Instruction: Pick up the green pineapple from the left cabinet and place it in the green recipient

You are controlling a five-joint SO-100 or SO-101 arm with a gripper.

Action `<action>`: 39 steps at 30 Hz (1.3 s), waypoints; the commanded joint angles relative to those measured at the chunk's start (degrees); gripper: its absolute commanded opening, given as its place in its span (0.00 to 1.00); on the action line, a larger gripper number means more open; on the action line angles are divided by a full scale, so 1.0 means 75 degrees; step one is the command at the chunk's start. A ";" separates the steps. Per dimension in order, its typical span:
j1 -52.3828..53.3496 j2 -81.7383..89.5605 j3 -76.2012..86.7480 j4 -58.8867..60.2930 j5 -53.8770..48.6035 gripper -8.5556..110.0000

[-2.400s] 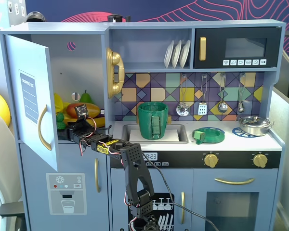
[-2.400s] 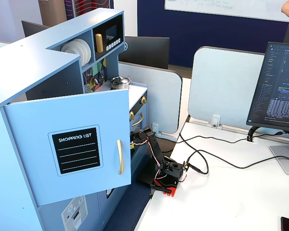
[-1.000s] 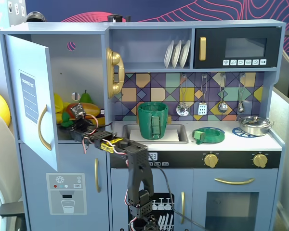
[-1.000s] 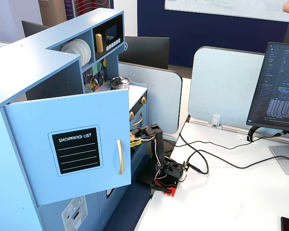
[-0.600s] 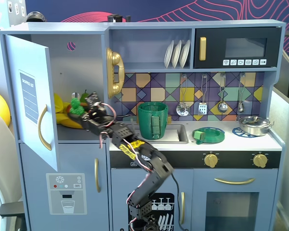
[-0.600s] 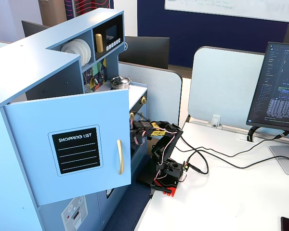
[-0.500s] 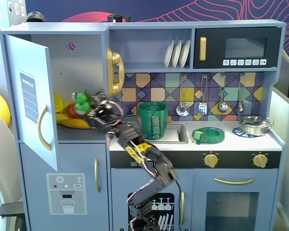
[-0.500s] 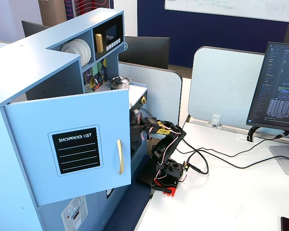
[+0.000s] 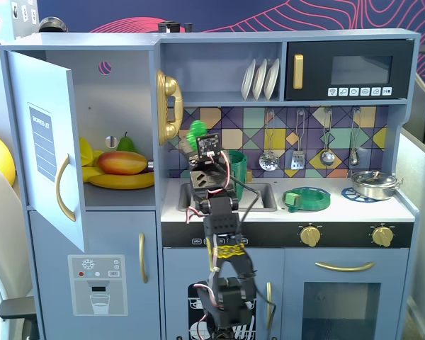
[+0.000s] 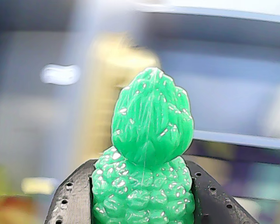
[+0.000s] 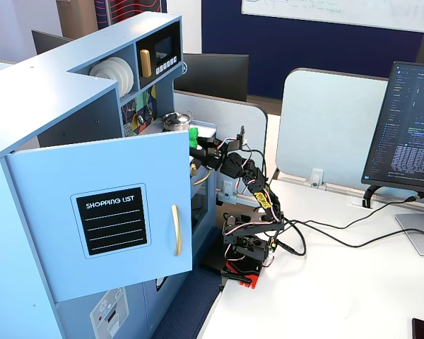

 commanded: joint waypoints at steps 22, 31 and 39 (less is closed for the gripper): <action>0.1348 -0.7383 -0.4535 -0.1582 0.0621 0.07; 0.1055 -0.8824 -0.5895 -0.1617 0.0516 0.07; 0.1102 -0.9293 -0.6352 -0.1535 0.0773 0.50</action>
